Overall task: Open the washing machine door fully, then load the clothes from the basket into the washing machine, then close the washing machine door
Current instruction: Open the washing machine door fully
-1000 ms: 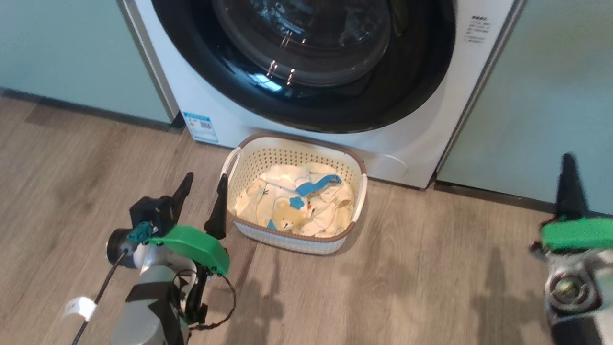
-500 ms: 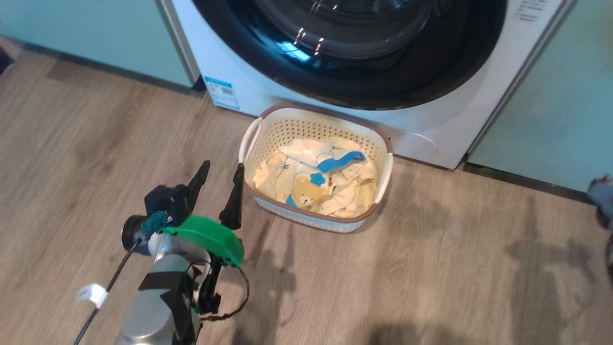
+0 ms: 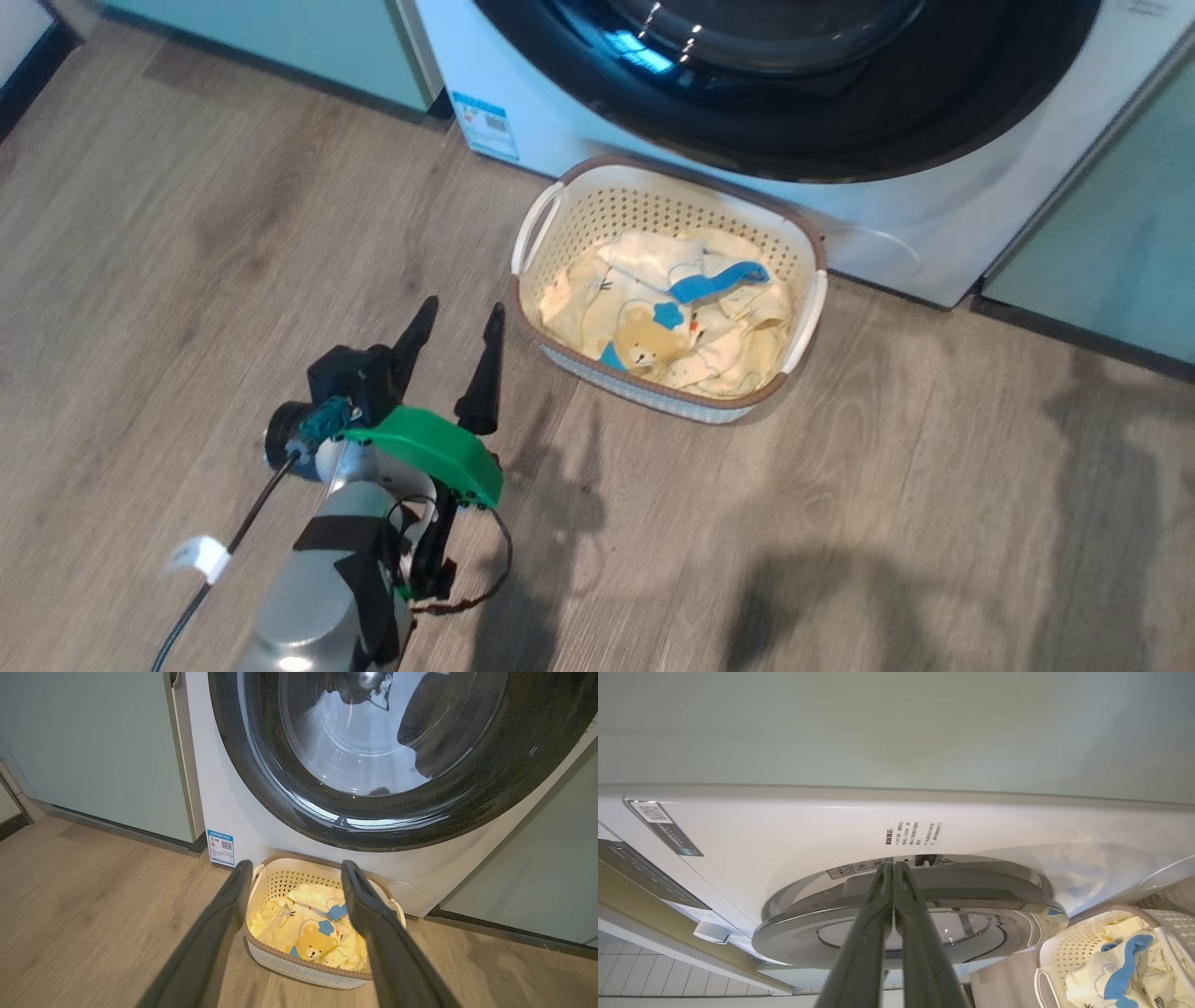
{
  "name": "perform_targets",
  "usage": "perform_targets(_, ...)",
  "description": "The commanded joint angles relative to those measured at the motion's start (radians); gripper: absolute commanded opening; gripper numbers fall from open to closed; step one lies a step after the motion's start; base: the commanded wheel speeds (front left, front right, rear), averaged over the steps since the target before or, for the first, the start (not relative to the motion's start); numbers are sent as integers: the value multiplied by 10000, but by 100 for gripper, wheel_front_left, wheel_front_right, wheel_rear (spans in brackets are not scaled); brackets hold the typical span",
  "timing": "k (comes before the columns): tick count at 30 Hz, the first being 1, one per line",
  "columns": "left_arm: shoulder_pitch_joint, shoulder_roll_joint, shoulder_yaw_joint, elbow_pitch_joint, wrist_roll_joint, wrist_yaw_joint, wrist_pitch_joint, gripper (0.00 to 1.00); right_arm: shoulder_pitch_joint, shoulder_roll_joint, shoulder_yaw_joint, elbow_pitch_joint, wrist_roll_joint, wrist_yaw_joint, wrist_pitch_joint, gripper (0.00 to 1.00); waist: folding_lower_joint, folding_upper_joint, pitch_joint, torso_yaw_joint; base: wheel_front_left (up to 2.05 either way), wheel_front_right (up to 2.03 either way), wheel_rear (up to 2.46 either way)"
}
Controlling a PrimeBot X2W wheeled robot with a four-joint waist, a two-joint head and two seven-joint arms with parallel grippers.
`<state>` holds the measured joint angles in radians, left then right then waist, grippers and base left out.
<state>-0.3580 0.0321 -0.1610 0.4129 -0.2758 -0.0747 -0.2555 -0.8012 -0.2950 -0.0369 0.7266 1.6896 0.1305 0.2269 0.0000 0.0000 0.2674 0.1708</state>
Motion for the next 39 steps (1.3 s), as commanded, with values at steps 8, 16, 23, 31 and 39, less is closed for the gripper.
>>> perform_targets(8,-578,181,-38,-417,-298,167,-63,100,-1674,-434,184,789,-219,2,950,0,0,0,605,482,0,0,0)
perform_targets(16,-776,181,-316,-525,-516,304,-63,100,-2536,-481,495,1404,-603,2,1370,0,0,0,969,776,0,0,0)
perform_targets(23,-944,181,-523,-646,-721,430,-63,100,-3335,-479,887,1924,-939,2,1899,0,0,0,1335,1003,0,0,0)
perform_targets(31,-1095,181,-774,-754,-951,556,-63,100,-4158,-519,1033,2392,-1178,2,1950,0,0,0,1655,1236,0,0,0)
perform_targets(39,-1149,181,-820,-825,-1007,607,-63,100,-4484,-518,1200,2632,-1381,2,1965,0,0,0,1819,1300,0,0,0)
